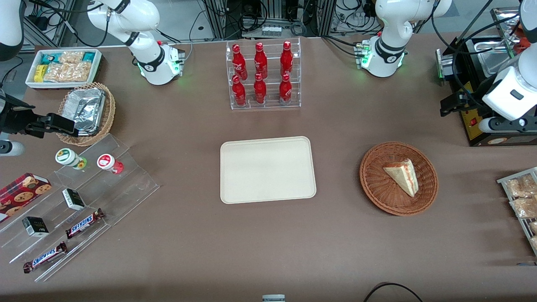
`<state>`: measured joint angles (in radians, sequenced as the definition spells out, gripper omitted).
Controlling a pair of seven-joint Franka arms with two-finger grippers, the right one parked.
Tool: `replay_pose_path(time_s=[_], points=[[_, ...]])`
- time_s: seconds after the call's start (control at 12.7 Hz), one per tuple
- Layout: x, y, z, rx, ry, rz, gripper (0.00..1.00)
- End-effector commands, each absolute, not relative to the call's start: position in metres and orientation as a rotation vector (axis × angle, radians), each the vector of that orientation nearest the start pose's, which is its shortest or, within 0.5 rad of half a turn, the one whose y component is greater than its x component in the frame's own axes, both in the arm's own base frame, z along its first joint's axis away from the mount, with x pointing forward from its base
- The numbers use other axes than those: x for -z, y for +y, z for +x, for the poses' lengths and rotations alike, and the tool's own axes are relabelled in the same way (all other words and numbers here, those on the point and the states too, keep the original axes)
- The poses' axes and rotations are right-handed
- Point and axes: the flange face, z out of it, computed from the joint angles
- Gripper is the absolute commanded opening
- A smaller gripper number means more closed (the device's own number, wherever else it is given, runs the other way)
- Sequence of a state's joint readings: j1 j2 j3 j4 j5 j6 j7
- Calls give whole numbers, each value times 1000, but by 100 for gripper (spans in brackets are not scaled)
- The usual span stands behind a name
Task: Place sandwich from basket to tray
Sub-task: 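Move the left gripper down over the wrapped sandwich in the wicker basket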
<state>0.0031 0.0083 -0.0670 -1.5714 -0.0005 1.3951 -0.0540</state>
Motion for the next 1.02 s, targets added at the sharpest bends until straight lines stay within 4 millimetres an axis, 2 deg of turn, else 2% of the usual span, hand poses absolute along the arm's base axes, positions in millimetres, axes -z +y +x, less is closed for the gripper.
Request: replay_pose_path(time_s=[0.0, 0.24, 0.39, 0.71, 0.95], points=[[-613, -38, 536, -296, 40, -3127, 100], [-605, -37, 543, -267, 34, -3127, 100], [-587, -37, 554, -269, 17, -3126, 100], [-537, -36, 570, -308, 15, -3114, 100], [-488, -38, 585, -330, 19, -3115, 100]])
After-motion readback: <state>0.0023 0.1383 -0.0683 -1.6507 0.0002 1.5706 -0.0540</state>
